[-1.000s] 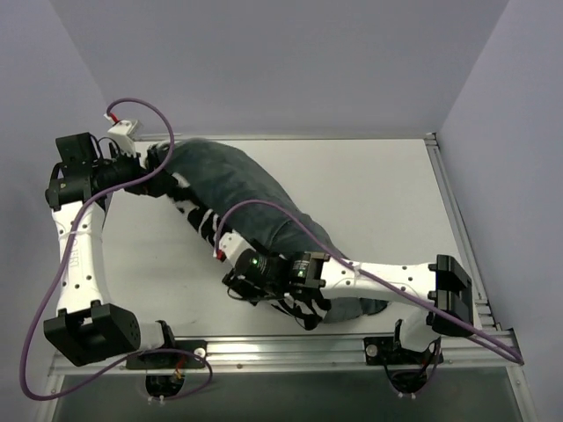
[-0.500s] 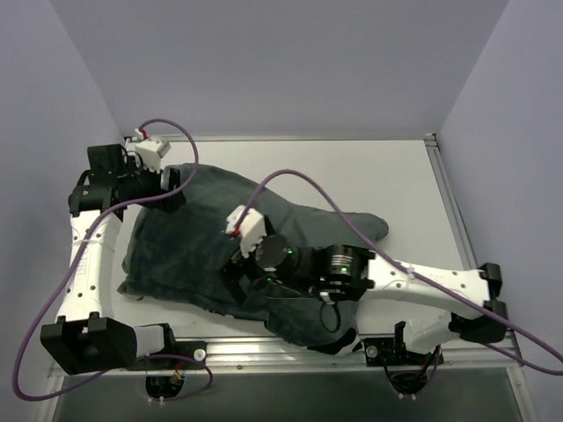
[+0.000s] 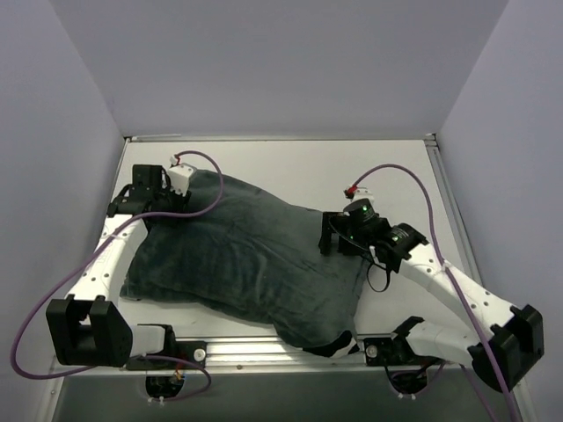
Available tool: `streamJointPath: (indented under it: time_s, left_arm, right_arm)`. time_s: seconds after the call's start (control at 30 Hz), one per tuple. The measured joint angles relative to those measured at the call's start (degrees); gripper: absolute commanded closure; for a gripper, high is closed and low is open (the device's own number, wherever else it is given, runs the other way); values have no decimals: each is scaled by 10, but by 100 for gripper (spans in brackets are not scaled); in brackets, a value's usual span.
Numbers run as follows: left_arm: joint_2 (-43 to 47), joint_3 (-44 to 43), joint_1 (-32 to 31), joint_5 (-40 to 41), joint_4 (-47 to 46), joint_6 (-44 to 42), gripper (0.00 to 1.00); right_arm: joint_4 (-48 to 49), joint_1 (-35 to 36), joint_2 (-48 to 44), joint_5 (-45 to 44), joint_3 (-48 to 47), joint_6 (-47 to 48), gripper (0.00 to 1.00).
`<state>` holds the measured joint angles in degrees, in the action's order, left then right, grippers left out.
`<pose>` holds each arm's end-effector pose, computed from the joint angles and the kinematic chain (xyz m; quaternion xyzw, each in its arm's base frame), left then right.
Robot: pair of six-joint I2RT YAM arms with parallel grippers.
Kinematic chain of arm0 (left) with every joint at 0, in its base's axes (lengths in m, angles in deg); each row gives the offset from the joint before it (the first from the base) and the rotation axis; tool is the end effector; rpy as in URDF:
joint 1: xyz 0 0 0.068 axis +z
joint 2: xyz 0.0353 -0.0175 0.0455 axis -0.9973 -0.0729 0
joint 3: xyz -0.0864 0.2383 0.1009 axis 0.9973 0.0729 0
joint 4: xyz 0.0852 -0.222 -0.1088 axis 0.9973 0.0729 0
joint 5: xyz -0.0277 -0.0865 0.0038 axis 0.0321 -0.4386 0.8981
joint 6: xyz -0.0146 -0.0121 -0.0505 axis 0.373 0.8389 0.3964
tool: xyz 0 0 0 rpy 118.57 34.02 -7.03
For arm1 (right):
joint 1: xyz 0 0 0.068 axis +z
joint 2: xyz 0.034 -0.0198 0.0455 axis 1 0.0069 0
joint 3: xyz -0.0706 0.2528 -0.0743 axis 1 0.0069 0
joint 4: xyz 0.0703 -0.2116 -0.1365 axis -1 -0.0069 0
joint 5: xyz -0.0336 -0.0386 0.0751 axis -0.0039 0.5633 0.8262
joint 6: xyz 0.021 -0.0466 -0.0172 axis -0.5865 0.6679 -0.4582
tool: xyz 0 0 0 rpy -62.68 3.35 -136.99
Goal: Remove the pillowcase from the pillow
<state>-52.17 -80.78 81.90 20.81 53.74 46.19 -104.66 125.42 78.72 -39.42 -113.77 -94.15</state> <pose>0.2697 -0.0215 0.2962 0.1949 0.9222 0.0017 0.3341 0.1951 0.1378 0.2940 -0.0331 0.8873 0.2229 0.4023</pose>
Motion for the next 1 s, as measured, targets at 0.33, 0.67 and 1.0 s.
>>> streamJointPath:
  time_s: [0.33, 0.67, 1.0]
  left_arm:
    - [4, -35, 0, -98, 28, -45, 72]
    - [63, -204, -17, -375, 214, -125, 7]
    - [-12, -219, -17, -188, 151, -44, 6]
  right_arm:
    - [47, -140, 142, 138, -70, 65, 100]
    - [53, -262, 535, 186, -611, 118, 7]
    - [23, -251, 290, 96, -395, 141, 0]
